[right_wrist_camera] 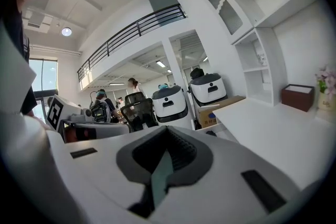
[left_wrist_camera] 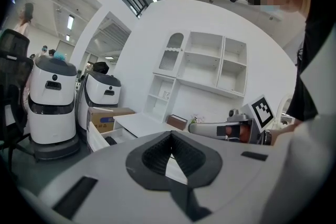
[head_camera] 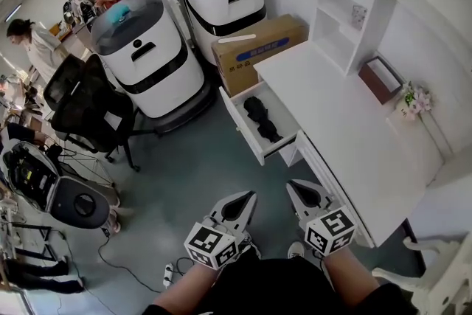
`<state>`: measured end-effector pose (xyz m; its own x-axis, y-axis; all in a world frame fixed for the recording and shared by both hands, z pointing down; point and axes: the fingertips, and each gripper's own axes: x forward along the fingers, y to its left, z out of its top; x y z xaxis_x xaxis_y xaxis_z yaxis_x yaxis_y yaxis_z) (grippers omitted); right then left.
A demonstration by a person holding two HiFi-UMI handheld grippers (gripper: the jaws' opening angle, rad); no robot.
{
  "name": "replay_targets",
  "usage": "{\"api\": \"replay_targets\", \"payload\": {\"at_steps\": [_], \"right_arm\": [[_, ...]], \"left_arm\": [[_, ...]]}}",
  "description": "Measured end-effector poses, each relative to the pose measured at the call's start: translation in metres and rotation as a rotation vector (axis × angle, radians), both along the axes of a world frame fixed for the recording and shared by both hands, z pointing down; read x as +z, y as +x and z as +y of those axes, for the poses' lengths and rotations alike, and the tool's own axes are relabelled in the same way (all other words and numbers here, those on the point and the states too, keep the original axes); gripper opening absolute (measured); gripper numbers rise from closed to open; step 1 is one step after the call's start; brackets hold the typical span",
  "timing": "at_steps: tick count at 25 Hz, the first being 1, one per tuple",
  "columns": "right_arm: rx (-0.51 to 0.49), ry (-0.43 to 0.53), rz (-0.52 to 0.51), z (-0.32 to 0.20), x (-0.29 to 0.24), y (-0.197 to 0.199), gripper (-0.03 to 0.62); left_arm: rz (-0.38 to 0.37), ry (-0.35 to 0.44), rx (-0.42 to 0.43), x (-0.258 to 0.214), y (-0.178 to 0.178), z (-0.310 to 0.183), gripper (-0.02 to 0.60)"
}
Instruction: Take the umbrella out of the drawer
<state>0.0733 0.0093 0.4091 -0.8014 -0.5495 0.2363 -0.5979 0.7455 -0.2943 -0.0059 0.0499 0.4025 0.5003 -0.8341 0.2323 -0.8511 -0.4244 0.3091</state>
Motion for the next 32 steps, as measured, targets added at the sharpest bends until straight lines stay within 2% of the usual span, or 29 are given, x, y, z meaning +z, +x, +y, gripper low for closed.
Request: {"api": "replay_targets", "payload": {"at_steps": [9,18,25,32], "right_arm": [[0.07,0.003,0.034,-0.019,-0.001,-0.046,0.0],[0.135,0.027,0.043,-0.026,-0.007,-0.089,0.0],[0.136,0.037,0.083,-0.024,-0.017,-0.099,0.0],[0.121,0.048,0.092,-0.051,-0.013,-0.111,0.0]], "left_arm": [[0.034,0.013,0.055,0.0,-0.051,-0.023,-0.003],[0.009,0.047,0.102,0.0,-0.102,-0.027,-0.003],[0.035,0.065,0.08,-0.01,-0.12,-0.026,-0.003],[0.04,0.08,0.037,-0.007,-0.137,-0.038,-0.003]]}}
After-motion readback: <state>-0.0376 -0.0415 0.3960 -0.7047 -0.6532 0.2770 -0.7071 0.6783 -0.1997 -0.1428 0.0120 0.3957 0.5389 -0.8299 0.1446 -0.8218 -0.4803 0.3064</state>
